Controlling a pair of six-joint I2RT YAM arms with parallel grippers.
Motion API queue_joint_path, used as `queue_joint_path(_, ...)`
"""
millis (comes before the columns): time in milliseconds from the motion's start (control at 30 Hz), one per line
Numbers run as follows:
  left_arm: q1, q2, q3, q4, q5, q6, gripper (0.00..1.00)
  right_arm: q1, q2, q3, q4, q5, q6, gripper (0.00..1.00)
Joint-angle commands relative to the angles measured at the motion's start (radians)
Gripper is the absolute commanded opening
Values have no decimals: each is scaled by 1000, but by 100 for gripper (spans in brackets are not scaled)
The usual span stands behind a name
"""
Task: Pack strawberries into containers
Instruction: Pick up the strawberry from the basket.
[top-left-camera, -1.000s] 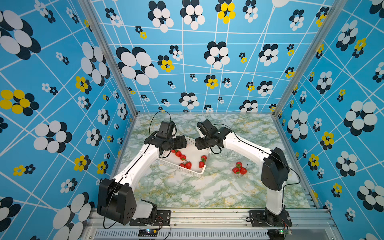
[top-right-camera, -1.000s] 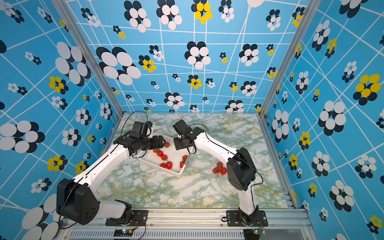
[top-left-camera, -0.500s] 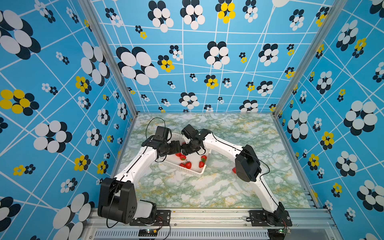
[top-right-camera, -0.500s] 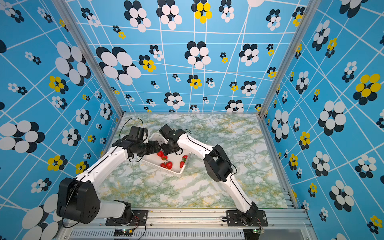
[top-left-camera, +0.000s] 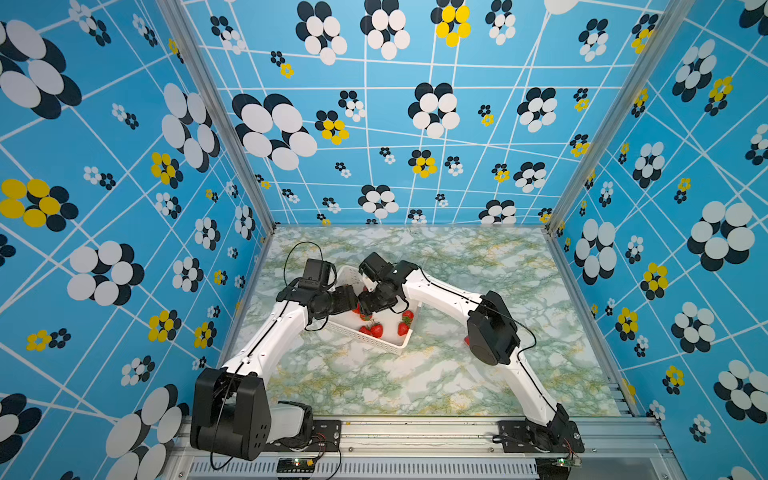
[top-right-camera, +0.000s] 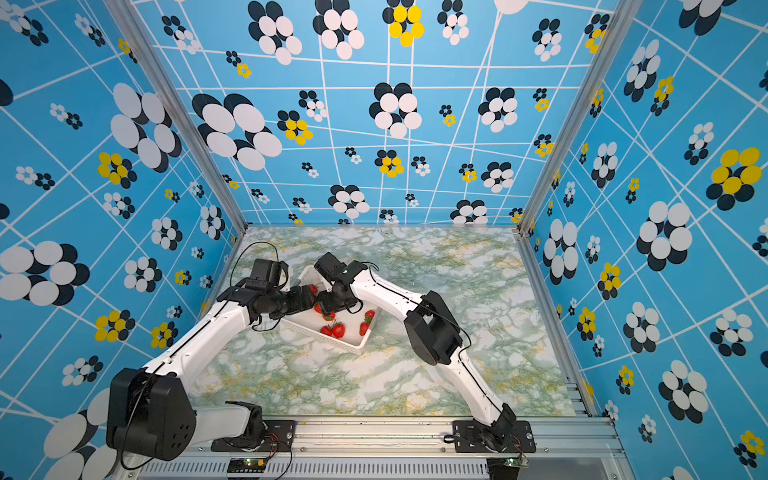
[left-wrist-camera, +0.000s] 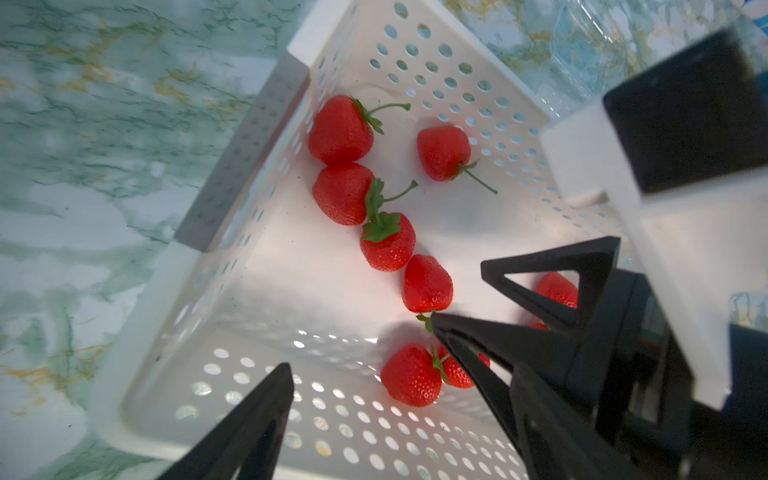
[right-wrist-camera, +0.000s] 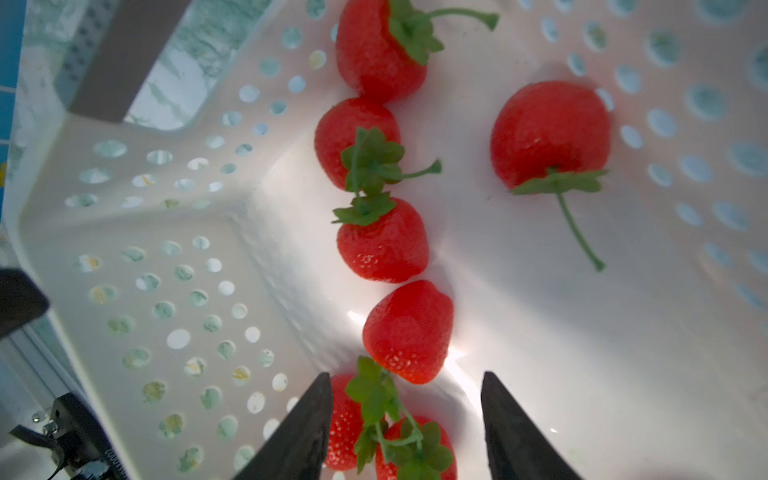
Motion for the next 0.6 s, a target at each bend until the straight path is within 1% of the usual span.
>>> queue_joint_path(0,31,-30,-10,41,14,-5,84,25,32,26,-20,-46,4,58)
queue_joint_path(167,70,-38,-26,39,34,8,84,37,46,31,-27,-39,12,57)
queue_joint_path(267,71,-40,-30,41,41,9,84,37,52,33,-27,-23,16,57)
queue_joint_path(467,73,-53,-37,38,37,7,83,37,63,56,-36,40,15,57)
queue_joint_path(567,79,-61,-38,37,34,6,83,37,59,66,-45,92,5,58)
